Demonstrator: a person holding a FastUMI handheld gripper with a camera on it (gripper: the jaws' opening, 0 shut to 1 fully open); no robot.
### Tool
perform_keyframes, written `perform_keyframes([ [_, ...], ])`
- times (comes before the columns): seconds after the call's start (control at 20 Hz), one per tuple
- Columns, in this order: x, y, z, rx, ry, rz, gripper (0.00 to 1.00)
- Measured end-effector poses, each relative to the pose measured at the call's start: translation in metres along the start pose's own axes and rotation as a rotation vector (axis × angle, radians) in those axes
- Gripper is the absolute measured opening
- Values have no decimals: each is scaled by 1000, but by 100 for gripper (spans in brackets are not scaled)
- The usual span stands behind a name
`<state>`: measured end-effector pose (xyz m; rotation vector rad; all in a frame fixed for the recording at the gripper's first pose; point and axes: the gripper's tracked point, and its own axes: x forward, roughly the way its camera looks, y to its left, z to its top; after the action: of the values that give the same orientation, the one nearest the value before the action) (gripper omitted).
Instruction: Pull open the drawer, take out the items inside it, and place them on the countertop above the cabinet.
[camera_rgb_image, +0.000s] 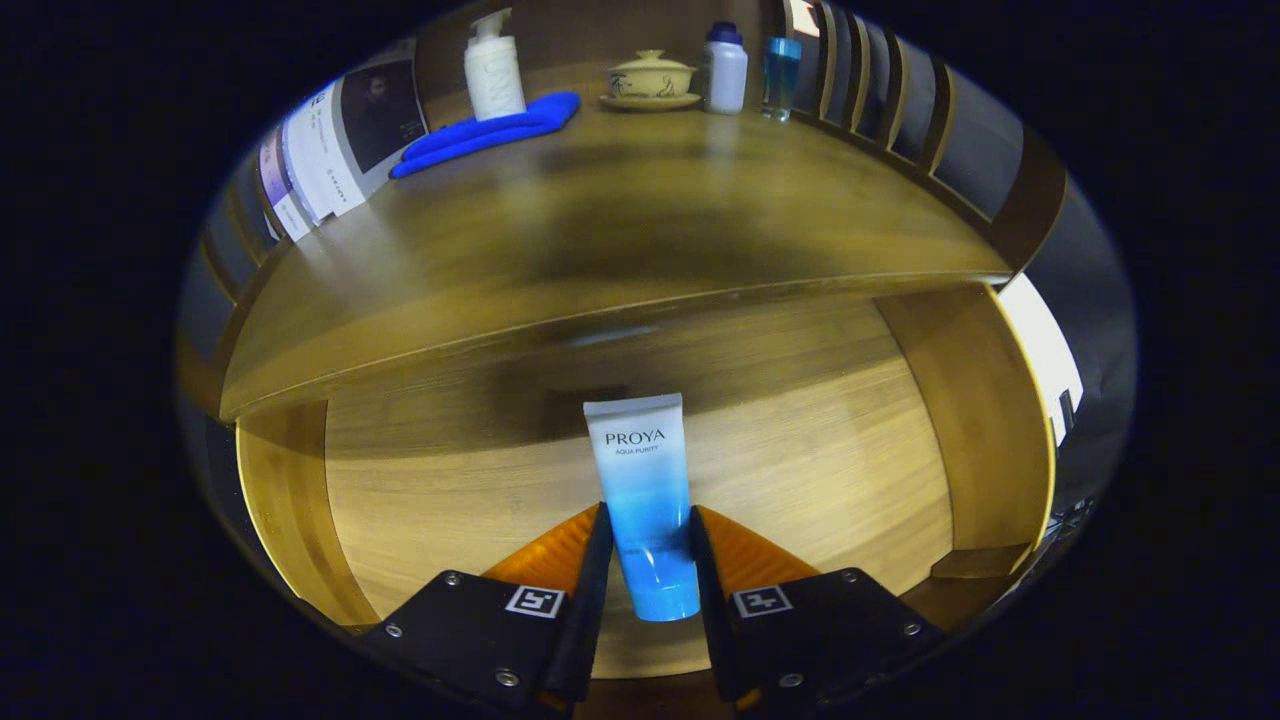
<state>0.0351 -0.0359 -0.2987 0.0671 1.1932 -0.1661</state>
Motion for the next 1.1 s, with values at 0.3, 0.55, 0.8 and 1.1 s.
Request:
perform_keyframes([
  [0.3,-38,-17,-23,15,-34,-33,46],
  [0.55,-79,-19,-18,-14,-134,-54,47],
  [0.8,-109,-16,-4,-33,-208,-60,47],
  [1.1,-128,2,44,-56,-302,-29,47],
])
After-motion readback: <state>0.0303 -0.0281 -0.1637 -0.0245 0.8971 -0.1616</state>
